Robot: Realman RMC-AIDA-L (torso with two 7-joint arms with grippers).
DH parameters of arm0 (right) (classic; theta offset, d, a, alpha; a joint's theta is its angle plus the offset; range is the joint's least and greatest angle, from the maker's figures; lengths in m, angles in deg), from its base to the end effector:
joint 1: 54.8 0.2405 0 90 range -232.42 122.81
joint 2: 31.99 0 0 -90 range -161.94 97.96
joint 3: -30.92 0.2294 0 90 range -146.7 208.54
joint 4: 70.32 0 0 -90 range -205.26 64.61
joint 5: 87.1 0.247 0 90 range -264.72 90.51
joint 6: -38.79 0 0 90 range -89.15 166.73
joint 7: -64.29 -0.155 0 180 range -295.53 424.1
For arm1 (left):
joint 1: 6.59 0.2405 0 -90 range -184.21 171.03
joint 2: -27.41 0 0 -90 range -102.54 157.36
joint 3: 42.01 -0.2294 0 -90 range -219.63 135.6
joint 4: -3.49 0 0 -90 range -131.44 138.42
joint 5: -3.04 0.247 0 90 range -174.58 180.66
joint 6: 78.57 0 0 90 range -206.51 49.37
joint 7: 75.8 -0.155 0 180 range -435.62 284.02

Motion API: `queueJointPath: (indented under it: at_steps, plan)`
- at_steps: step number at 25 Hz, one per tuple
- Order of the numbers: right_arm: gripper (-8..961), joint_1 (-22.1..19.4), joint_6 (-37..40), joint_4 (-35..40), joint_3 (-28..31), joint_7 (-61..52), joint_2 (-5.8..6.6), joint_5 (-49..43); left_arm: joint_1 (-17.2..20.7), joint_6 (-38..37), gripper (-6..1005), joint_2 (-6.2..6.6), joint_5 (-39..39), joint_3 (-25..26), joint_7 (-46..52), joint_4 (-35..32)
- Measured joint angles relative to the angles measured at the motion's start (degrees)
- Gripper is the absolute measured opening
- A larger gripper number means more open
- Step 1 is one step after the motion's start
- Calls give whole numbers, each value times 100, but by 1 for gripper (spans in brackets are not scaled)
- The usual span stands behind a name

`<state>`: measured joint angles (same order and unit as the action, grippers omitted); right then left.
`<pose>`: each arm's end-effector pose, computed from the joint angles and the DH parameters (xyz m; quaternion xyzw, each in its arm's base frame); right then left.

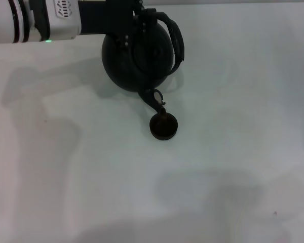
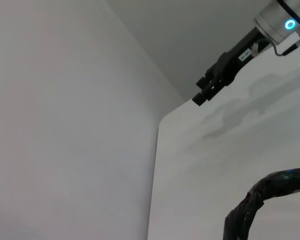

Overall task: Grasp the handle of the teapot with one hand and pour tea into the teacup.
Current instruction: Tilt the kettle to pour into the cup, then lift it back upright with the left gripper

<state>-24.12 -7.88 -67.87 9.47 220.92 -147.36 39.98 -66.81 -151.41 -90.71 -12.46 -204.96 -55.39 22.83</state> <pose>0.4085 0.3750 0.0323 -0.6223 0.3936 0.2150 0.6416 -0.1940 0.4375 -0.0416 -0.9377 0.2242 -0.1058 0.2435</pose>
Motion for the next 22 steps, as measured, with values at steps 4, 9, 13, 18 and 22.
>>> queueJointPath:
  at_steps: [4, 9, 13, 18, 22]
  plan:
    - [835, -2, -3, 0, 0, -23, 5, 0, -12, 22, 103, -7, 35, 0, -42, 8]
    - [835, -2, -7, 0, 0, -25, 6, 0, -79, 24, 103, -9, 138, 0, -50, 19]
    - [835, -2, -8, 0, 0, -27, 6, 2, -137, 25, 103, -10, 208, 0, -52, 20]
    - [835, -2, -10, 0, 55, -28, 6, 7, -212, 31, 104, -10, 285, 0, -55, 31]
    - [835, -2, -19, 0, 67, -27, 6, 9, -276, 40, 103, -9, 352, 0, -55, 38]
